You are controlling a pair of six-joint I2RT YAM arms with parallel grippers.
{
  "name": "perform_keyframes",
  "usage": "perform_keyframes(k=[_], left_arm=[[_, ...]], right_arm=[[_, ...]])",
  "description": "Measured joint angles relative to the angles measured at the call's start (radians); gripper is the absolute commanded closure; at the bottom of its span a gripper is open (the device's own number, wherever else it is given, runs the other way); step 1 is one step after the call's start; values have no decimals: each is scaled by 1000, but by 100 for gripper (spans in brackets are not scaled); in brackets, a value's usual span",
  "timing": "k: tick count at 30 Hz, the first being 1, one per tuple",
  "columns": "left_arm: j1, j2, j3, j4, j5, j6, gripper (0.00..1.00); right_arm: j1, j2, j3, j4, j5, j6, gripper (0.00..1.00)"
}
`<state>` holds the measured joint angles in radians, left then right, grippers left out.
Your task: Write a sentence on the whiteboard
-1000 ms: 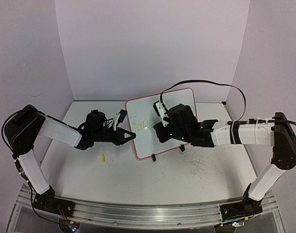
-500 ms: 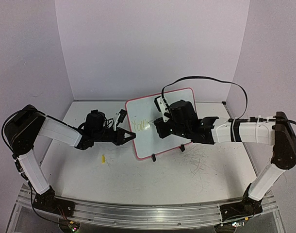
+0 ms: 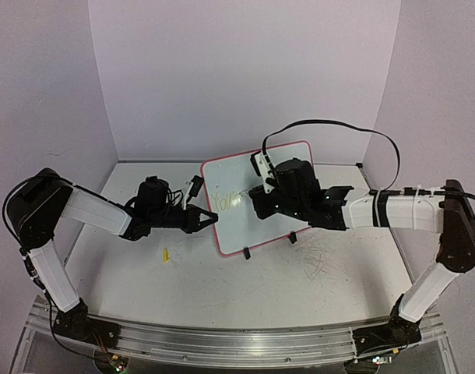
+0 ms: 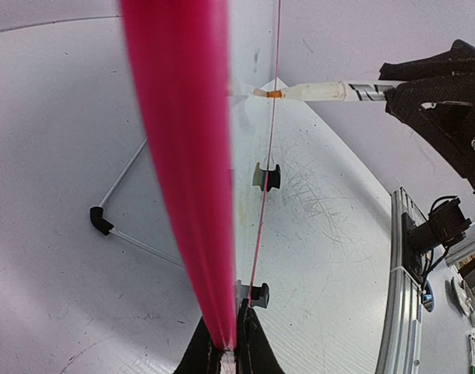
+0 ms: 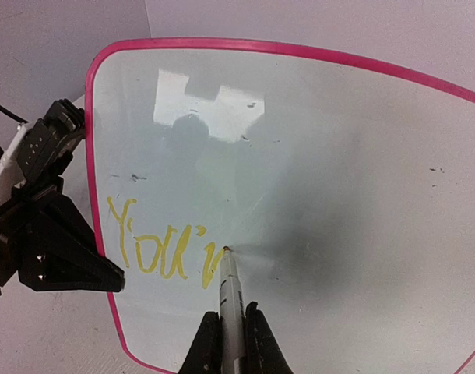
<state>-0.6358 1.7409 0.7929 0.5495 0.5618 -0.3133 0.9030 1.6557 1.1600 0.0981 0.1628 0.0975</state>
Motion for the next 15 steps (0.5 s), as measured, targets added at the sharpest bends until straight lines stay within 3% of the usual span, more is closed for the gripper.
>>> perform_keyframes(k=[15], left_arm=[[0,-1,0,-1,0,0,100]], right_arm=[[-18,-40,-35,15,-57,-1,100]])
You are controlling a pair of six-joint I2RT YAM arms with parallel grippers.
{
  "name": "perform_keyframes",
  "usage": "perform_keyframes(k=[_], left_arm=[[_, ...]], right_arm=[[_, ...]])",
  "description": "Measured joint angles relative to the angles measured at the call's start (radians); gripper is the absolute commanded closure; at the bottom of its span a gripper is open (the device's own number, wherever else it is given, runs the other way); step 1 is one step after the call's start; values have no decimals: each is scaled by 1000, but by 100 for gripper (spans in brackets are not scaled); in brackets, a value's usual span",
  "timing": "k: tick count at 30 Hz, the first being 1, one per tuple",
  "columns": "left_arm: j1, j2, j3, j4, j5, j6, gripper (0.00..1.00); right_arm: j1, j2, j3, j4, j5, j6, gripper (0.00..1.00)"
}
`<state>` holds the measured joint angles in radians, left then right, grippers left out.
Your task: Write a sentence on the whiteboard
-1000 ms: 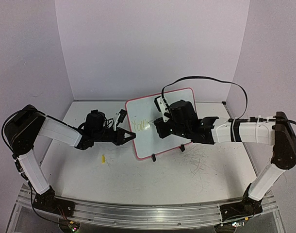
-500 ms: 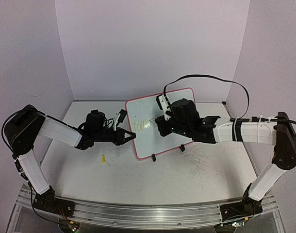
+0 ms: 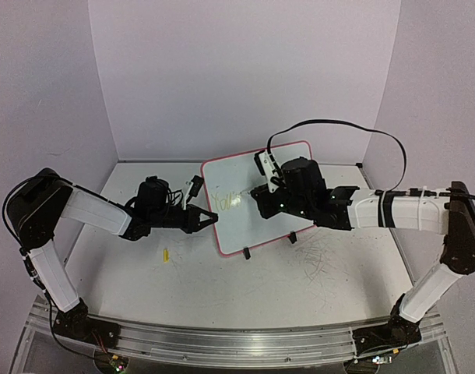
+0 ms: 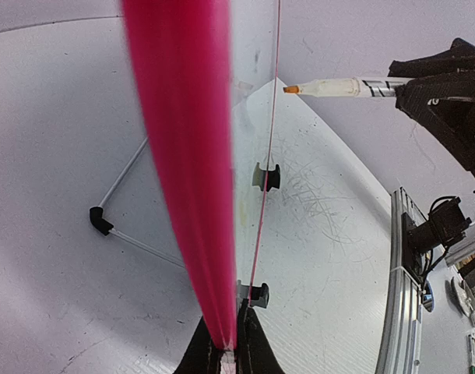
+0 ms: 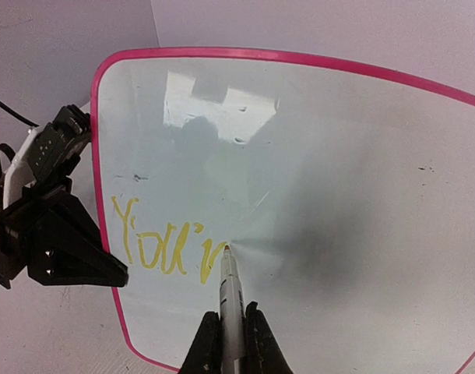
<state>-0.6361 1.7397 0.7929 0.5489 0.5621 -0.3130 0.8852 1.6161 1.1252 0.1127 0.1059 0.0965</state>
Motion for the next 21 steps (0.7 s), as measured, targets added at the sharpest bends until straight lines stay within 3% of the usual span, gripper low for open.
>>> perform_keyframes(k=[21], left_arm=[[0,0,6,-10,-1,0,100]], right_arm=[[0,26,-9,-9,-10,2,100]])
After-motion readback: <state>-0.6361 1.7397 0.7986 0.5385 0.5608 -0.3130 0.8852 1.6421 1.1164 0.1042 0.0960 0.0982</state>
